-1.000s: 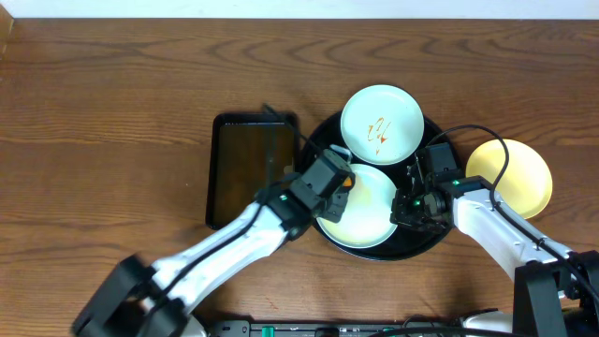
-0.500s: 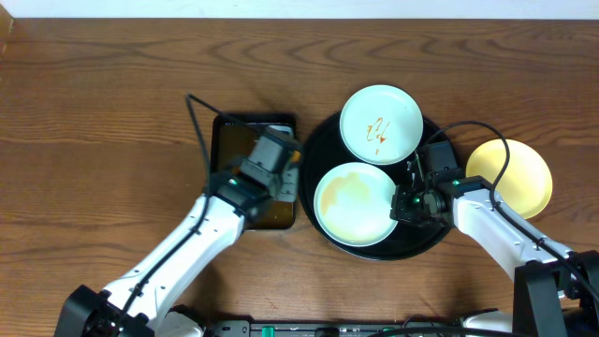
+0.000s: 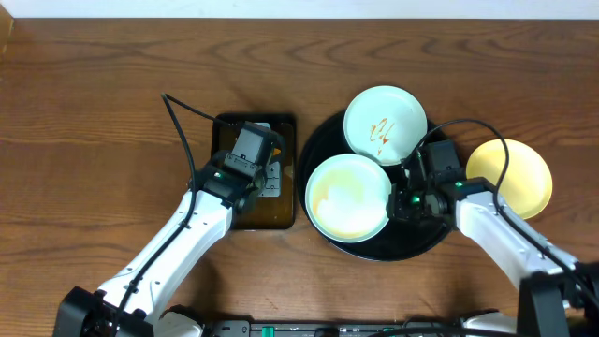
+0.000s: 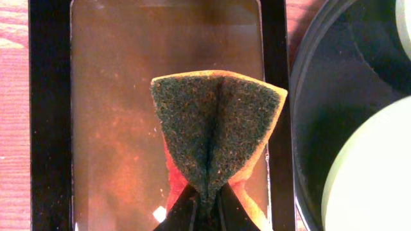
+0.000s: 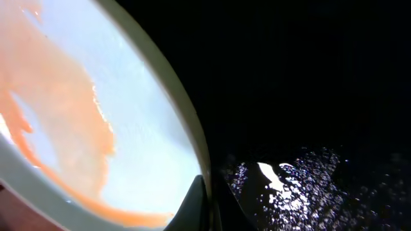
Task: Clean dirty plates on tray and stack at the side
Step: 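Return the sponge with the left gripper to the black water tray, then lift the wiped white plate by its rim with the right gripper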
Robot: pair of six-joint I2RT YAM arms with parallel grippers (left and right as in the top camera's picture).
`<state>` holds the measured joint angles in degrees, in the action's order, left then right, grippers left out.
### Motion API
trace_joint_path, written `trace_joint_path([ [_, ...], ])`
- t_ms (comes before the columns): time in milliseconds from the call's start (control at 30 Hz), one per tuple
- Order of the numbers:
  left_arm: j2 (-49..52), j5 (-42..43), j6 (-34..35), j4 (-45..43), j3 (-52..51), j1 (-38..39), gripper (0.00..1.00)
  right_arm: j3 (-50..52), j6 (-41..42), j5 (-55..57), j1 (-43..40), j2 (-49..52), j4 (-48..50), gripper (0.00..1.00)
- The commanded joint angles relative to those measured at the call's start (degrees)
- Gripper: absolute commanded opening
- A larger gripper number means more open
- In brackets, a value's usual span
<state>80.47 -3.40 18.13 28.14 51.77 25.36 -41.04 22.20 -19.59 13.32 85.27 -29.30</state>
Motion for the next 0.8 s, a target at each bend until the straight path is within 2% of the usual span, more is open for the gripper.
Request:
trace_joint_path([
  [0,-0.7,-0.9,-0.5,0.1,-0.3,-0.2,0.08,-0.4,-1.7,3.5,-0.3,-4.9,-0.3,0.01],
  [400,-0.7,-0.9,-0.5,0.1,-0.3,-0.2,0.08,-0.5,-1.7,23.0,-0.3,-16.6,-5.2,0.01],
  [767,-0.5,-1.0,-0.5,-0.1,-0.3,-0.2,0.08,-3.9,-5.9,33.2,-0.1,-22.1,-8.5,0.01],
])
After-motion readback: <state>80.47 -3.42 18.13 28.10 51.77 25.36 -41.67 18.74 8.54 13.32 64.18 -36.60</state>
